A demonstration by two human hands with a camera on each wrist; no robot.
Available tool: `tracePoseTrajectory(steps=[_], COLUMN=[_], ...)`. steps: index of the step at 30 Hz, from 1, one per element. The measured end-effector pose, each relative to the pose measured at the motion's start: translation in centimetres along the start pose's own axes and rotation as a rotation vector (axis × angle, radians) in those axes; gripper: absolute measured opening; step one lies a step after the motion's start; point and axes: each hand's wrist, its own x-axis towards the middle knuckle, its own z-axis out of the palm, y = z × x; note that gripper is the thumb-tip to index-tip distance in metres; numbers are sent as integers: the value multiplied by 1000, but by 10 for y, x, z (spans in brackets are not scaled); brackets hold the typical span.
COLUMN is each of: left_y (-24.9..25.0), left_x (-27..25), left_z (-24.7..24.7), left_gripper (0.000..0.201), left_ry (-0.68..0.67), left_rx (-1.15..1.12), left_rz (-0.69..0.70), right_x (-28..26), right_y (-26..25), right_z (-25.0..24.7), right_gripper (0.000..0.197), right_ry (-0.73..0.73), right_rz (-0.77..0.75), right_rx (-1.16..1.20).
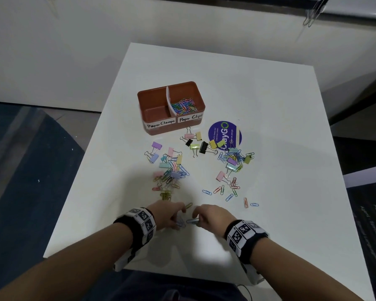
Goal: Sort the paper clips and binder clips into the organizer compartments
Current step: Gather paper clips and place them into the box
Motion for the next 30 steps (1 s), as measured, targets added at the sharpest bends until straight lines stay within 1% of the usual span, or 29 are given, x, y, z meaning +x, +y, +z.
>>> tracePoseTrajectory(steps=[3, 6, 8, 13, 17, 20, 23, 25, 28, 30], left_y=[2, 3, 6, 9, 7, 6, 3, 0, -5, -5], left_x=[1, 4, 7, 11, 13, 12, 13, 14, 18, 20], left_z=[6, 8, 7, 3, 6, 10, 11, 8, 2, -2], left_gripper=[46, 34, 30, 34, 36, 35, 32, 28, 22, 20], left_ry=[17, 74, 78, 59, 65, 81, 123, 165, 232, 295], left_rx=[39, 95, 165, 278, 305, 306, 262, 169, 32, -40], left_rz=[-12, 20, 31, 10, 4, 7, -9, -29, -41, -23], right_x=[3, 6, 7, 3, 0, -1, -3, -3, 1, 7], right_y=[0, 1, 3, 11, 14, 15, 18, 21, 24, 27], right_z=[2, 3, 5, 8, 6, 7, 8, 3, -13, -23], right_gripper=[19, 12, 9, 9, 8, 10, 12, 13, 11, 9], right_ry=[13, 35, 68, 121, 83, 70, 119, 161, 249, 304], right_rz=[37, 54, 58, -1, -3, -1, -20, -16, 68, 132], right_rx=[-43, -56, -58, -101, -107, -102, -83, -57, 49, 130])
